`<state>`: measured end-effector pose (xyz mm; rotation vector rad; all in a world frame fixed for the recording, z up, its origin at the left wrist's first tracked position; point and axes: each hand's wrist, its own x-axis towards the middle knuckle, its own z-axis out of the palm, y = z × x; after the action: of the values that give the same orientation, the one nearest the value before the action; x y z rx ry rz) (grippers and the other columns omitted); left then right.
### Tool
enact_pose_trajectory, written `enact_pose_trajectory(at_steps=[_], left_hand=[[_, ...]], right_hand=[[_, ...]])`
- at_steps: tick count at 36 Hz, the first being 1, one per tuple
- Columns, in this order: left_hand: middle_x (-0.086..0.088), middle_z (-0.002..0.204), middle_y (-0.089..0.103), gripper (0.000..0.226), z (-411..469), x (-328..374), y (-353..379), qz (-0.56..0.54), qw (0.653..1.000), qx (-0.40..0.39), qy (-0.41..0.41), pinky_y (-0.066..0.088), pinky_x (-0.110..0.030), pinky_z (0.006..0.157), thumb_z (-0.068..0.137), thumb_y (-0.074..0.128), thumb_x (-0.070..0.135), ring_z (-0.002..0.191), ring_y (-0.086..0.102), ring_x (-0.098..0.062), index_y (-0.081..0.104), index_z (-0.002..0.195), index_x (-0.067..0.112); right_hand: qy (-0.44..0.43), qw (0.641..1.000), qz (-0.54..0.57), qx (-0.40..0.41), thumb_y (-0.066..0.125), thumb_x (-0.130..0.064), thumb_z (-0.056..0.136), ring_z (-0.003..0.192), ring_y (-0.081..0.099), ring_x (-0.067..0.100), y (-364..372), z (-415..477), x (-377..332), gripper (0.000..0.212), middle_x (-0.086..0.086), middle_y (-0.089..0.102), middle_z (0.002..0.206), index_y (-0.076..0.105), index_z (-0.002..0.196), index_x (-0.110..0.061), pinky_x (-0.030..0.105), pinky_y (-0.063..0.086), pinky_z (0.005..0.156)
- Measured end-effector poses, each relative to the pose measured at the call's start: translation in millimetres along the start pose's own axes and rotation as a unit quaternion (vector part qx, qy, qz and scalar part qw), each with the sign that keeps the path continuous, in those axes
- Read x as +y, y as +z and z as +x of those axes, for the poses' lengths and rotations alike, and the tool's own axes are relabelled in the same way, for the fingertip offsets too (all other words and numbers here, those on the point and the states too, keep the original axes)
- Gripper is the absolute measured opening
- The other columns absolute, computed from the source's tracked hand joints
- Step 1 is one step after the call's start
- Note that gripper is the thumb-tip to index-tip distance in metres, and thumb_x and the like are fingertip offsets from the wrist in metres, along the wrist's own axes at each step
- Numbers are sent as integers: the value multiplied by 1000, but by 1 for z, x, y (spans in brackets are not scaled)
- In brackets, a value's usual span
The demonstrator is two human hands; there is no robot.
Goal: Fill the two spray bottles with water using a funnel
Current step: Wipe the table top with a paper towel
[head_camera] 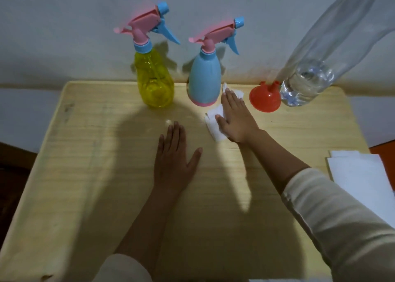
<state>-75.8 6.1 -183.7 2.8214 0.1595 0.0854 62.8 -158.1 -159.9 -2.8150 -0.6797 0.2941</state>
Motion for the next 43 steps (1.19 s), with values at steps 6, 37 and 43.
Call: enact_pose_trajectory(at_steps=[6, 37, 43], left_hand=[[-16, 151, 33, 70, -21, -5, -4, -18, 1000, -5, 21, 5, -34, 115, 92, 31, 48, 141, 31, -28, 34, 143, 1], [-7, 160, -4, 86, -99, -256, -94, -26, 995, -10, -92, -4, -30, 118, 81, 13, 58, 147, -6, -16, 2, 151, 9], [-8, 160, -5, 84, -88, -252, -89, -12, 992, 31, -123, -23, -19, 108, 81, 6, 55, 147, -7, -16, 1, 151, 8]], right_hand=[[-8, 1000, 13, 17, 22, -37, 95, 147, -1, 21, 16, -31, -20, 66, 11, 2, 159, 7, 150, -4, 34, -1, 118], [184, 971, 83, 129, 25, -23, 100, 147, 1, 23, 95, -8, -291, 55, 13, 4, 159, 9, 148, 0, 38, 4, 118], [128, 985, 73, 90, 26, -22, 99, 147, 0, 25, 89, 17, -293, 56, 16, 4, 158, 10, 148, 2, 38, 3, 118]])
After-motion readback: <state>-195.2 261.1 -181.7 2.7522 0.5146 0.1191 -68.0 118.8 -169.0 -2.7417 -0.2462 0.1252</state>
